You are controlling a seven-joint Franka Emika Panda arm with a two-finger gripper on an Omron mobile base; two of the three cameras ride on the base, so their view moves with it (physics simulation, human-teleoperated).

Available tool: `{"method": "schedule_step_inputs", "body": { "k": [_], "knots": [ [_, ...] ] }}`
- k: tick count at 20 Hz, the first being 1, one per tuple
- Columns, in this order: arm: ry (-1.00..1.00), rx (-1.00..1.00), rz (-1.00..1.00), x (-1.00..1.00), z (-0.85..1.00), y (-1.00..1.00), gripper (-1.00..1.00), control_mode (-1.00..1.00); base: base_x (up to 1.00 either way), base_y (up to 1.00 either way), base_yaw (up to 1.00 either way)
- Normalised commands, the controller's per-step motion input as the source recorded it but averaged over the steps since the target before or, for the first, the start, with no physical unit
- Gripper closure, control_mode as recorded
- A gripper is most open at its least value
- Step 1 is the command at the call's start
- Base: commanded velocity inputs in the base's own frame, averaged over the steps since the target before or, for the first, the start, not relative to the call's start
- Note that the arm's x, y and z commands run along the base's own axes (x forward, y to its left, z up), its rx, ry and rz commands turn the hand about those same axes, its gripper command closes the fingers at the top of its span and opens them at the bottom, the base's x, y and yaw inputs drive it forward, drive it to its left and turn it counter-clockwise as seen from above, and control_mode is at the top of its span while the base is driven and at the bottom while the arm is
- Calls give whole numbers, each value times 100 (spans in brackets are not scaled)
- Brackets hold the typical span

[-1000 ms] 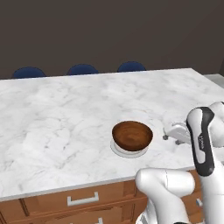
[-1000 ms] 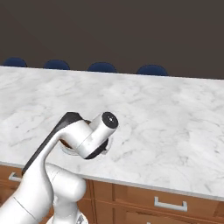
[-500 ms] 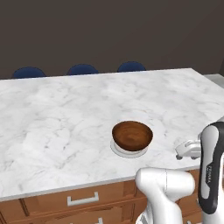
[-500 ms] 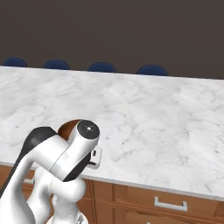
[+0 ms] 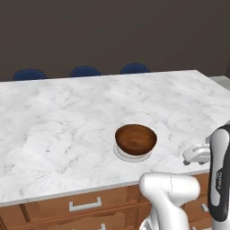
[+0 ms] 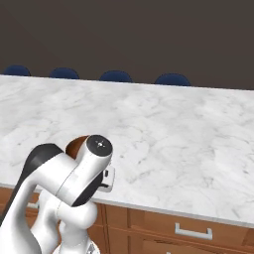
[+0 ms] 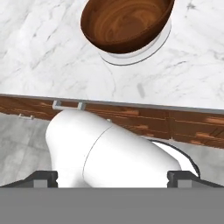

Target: Move the bowls from the cabinet to the plates on the dining table.

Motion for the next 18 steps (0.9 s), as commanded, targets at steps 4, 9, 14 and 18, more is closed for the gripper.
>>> {"method": "schedule_step_inputs", "body": {
  "k": [4, 9, 14, 18],
  "knots": [
    [0, 0, 0, 0, 0, 0, -100, 100, 0, 0, 0],
    [0, 0, 0, 0, 0, 0, -100, 100, -15, -12, -10],
    [0, 0, 0, 0, 0, 0, -100, 100, -59, -18, -3],
    [0, 0, 0, 0, 0, 0, -100, 100, -55, -12, -3]
  ]
}}
